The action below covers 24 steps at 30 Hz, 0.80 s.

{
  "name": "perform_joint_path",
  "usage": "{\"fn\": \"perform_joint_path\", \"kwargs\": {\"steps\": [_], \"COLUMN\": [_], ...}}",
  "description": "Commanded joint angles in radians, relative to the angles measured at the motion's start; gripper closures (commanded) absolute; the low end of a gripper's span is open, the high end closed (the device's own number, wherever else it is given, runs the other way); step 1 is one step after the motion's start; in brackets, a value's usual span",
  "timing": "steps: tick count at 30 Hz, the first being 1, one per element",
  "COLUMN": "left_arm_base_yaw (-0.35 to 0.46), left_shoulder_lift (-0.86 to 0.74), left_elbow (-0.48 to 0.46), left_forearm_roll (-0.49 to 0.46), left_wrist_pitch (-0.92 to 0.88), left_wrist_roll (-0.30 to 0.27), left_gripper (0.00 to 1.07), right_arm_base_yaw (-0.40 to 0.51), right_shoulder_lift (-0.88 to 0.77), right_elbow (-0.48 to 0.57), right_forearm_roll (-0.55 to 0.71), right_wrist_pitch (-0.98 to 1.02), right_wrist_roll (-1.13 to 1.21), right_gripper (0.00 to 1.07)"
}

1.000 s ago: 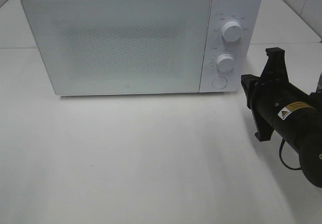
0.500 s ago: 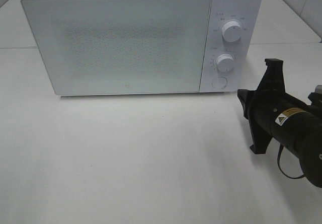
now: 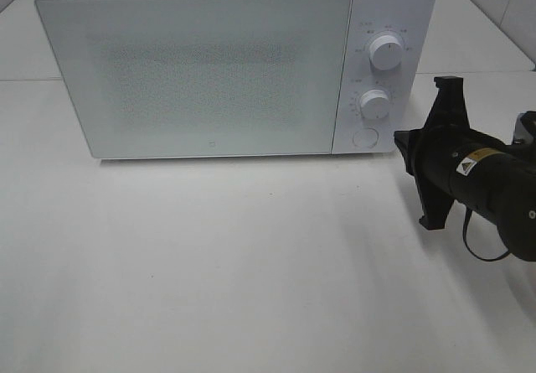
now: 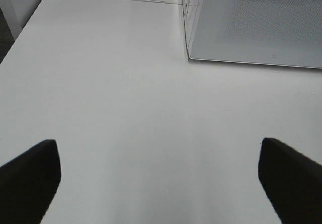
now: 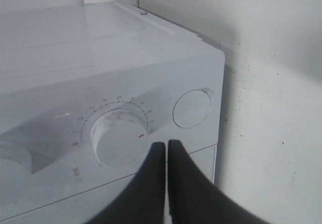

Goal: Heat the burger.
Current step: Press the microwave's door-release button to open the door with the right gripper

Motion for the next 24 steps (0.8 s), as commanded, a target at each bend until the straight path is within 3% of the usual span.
{"fn": "perform_joint_path", "kwargs": {"steps": [1,24], "left_arm_base_yaw": [0.002,0.002], "left_shoulder_lift": [-0.017,-0.017], "left_elbow": [0.000,0.000], "left_forearm_roll": [-0.002,-0.002], "left_wrist_pitch": [-0.016,-0.016], "left_wrist_roll": [-0.002,-0.002], "left_gripper": [0.06,0.06], "right_arm_base_yaw": [-0.010,-0.010], "right_shoulder_lift": [-0.003,0.227], "right_elbow": [-0.026,-0.203], "right_forearm_roll": [-0.011,-0.047], "right_wrist_pitch": [0.030,0.023], "right_wrist_roll": [-0.036,-0.021], "right_gripper": [1.07,1.07]}}
